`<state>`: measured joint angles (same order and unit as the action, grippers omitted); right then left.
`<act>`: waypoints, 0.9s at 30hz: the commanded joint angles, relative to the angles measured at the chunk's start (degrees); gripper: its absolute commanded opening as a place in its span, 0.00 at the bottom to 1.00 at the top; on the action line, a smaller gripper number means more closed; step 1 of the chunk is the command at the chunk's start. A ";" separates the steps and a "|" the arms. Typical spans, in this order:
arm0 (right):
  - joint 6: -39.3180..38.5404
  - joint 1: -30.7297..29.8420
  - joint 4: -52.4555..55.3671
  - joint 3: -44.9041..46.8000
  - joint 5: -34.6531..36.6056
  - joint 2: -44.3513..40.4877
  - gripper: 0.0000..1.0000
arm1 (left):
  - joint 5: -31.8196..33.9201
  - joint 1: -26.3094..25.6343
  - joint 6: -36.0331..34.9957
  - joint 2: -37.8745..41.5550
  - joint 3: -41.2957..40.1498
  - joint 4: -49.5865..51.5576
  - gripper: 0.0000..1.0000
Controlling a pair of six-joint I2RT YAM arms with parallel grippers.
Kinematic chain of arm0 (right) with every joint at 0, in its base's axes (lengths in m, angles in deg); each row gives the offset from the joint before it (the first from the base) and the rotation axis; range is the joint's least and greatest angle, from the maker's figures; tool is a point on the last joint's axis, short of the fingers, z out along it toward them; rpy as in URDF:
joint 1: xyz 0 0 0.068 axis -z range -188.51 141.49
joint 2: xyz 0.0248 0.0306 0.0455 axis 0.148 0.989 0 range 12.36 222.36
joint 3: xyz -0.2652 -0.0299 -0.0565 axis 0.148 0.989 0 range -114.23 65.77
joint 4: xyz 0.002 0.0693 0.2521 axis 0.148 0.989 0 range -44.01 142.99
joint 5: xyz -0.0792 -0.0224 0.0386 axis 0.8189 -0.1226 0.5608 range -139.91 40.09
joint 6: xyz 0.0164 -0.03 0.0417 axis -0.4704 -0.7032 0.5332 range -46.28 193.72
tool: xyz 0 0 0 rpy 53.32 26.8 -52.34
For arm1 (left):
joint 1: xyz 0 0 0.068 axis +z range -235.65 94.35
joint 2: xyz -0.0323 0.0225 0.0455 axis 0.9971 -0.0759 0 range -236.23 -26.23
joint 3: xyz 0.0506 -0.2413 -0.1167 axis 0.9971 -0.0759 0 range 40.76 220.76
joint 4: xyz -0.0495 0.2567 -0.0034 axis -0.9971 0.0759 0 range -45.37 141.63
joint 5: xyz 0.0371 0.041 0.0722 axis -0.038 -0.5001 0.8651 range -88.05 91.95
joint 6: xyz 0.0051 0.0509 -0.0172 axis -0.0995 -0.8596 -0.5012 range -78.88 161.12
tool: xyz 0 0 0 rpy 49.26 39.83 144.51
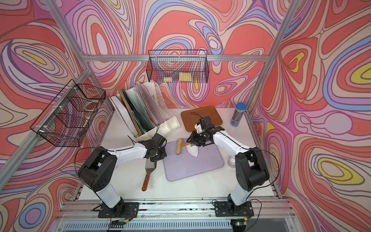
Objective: Roll out the dumpling wrappers from the dough
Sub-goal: Flatten out the dough on the work surface.
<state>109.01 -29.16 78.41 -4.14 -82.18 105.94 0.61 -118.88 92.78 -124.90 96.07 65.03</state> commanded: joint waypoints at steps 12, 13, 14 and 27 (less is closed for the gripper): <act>-6.74 10.62 12.49 0.15 2.03 -6.20 0.00 | 0.68 -0.34 -1.65 -1.04 1.12 3.27 0.00; -6.60 10.62 11.71 0.40 1.67 -5.54 0.00 | 0.72 -0.36 -1.65 -1.08 1.23 3.33 0.00; -6.44 10.61 10.94 0.52 1.40 -5.06 0.00 | 0.68 -0.34 -1.65 -1.16 1.28 3.41 0.00; -10.74 13.66 11.85 5.98 12.63 1.32 0.00 | 0.97 -0.26 -1.63 -1.17 1.25 3.77 0.00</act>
<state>101.84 -16.78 87.42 -0.67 -79.10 105.91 0.65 -118.95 92.56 -125.12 96.57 65.95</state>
